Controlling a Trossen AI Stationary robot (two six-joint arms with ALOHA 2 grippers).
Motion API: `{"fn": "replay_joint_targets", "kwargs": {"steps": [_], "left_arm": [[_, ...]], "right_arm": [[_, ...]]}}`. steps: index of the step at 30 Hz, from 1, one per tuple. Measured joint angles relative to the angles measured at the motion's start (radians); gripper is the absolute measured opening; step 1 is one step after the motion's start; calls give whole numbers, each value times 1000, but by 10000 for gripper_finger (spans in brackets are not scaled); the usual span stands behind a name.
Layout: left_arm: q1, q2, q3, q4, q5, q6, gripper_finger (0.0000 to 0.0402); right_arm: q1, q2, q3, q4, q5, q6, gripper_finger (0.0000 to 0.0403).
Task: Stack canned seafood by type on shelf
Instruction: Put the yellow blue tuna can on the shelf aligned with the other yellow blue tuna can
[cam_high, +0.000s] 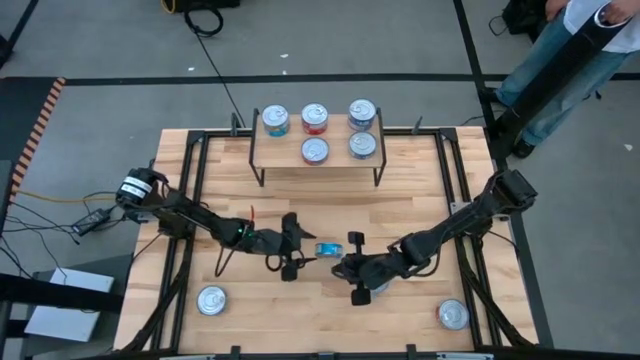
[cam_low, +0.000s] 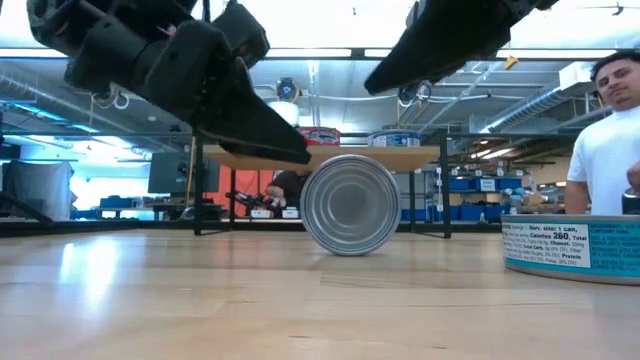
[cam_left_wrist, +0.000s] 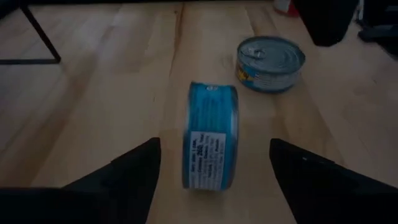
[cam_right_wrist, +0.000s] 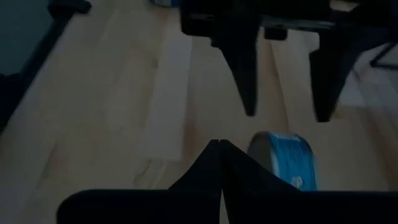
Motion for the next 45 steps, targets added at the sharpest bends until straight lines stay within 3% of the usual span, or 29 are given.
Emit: {"fn": "replay_joint_targets", "kwargs": {"steps": [18,24,32,40,45], "left_arm": [[39,131,96,-5,77,108,298],[39,133,95,-24,81,111,253],[30,130,112,-45,85,161,145],[29,111,163,-175,59,200,144],[17,20,191,-301,-14,235,144]], "right_arm": [[25,1,-16,-123,28,123,12],[33,2,-29,-127,50,143,12],[42,2,-29,-130,50,146,12],[51,2,-29,-137,50,146,12],[64,2,-29,-148,73,152,12]]}}
